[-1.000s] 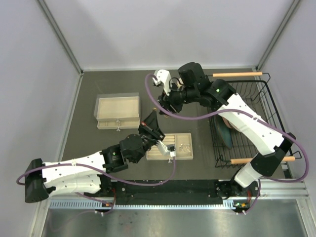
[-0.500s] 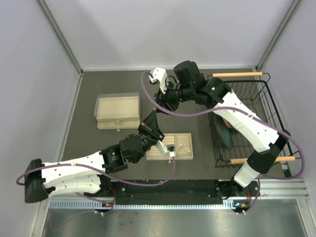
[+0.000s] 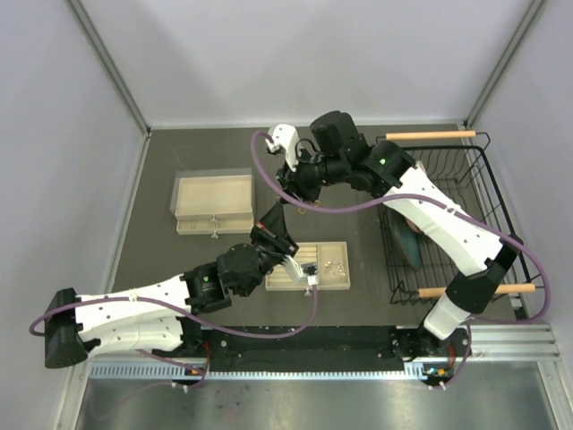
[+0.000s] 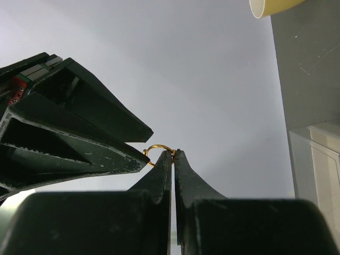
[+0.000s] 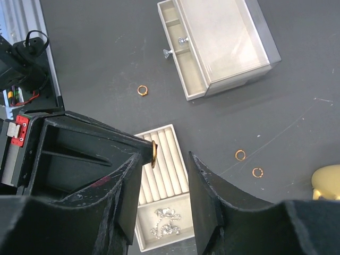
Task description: Organize the mixed jewelry
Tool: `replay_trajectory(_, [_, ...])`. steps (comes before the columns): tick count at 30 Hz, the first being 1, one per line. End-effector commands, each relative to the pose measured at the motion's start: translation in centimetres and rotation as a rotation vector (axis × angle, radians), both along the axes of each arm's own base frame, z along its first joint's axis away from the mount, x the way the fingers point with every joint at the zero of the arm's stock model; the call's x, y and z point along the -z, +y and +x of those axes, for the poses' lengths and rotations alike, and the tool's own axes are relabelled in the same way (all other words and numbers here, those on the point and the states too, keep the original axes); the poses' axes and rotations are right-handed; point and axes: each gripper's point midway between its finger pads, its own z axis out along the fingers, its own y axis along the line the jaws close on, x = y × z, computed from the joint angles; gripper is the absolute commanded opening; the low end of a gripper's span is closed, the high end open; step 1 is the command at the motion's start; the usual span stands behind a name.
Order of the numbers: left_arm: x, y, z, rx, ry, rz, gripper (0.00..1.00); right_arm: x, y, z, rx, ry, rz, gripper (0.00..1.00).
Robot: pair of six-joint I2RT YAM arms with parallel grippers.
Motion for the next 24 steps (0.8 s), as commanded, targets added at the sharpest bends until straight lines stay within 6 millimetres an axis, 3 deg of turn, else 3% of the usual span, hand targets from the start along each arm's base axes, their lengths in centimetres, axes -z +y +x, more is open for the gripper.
replay_trajectory(1, [-1.97,0.37,-0.15,-0.007,-0.018,-0.068,0.00,-1.73,1.02,-0.17,-0.012,-0.031,0.046,0.39])
replay_trajectory(15, [-2.23,0.48,-0.17,-0.008,-0.023,-0.070,0.00,-1.06,1.62,-0.40,-0.021,-0.027,0.030,0.31])
replay_trajectory(24, [-2.12,0.46,-0.20,-0.005,-0.021,-0.066,0.00,-1.05,1.54,-0.09,-0.012,-0.039,0.023,0.17])
